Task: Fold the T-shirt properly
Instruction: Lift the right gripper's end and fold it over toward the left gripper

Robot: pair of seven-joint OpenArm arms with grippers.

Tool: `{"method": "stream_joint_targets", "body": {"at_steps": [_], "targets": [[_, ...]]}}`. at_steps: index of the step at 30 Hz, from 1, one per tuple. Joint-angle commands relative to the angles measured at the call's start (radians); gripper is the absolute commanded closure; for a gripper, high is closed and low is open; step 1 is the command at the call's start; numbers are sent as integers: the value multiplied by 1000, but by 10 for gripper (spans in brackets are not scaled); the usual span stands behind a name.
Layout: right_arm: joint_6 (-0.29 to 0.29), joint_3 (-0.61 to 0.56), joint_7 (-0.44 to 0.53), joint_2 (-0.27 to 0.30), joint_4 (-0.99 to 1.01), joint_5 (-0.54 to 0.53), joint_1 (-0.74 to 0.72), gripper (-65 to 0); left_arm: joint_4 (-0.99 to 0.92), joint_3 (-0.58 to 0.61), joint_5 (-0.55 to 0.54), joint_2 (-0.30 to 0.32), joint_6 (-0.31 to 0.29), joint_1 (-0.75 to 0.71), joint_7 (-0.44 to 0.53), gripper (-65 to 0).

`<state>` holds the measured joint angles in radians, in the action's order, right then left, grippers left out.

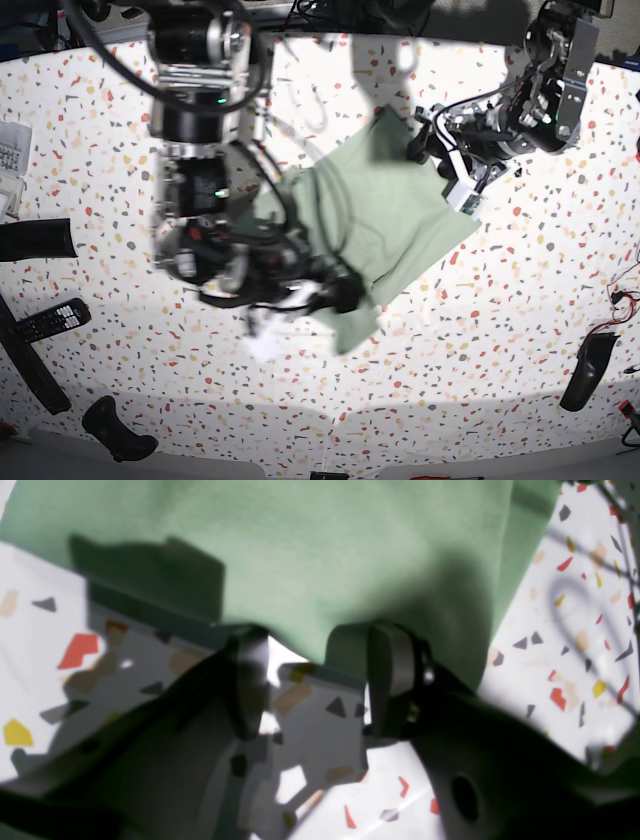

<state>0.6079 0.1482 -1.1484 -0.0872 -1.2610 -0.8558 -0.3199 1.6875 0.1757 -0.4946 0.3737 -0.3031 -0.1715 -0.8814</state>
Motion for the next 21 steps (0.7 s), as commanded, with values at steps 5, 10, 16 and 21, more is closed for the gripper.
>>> {"method": "stream_joint_targets", "body": {"at_steps": [5,10,16,21], "targets": [[5,-82,16,-70,-18,-33,-32,0,16,-4,22,3,-3,8,19,-296],[4,-172,17,-70,-18,16,-31,0,16,-4,22,3,-3,8,19,-296],[1,-191,17,-70,-18,98,-31,0,16,-4,22,3,-3,8,19,-296],[1,-191,17,-70,-18,94,-26,0,16,-4,23,4,-3,9,19,-296]]}}
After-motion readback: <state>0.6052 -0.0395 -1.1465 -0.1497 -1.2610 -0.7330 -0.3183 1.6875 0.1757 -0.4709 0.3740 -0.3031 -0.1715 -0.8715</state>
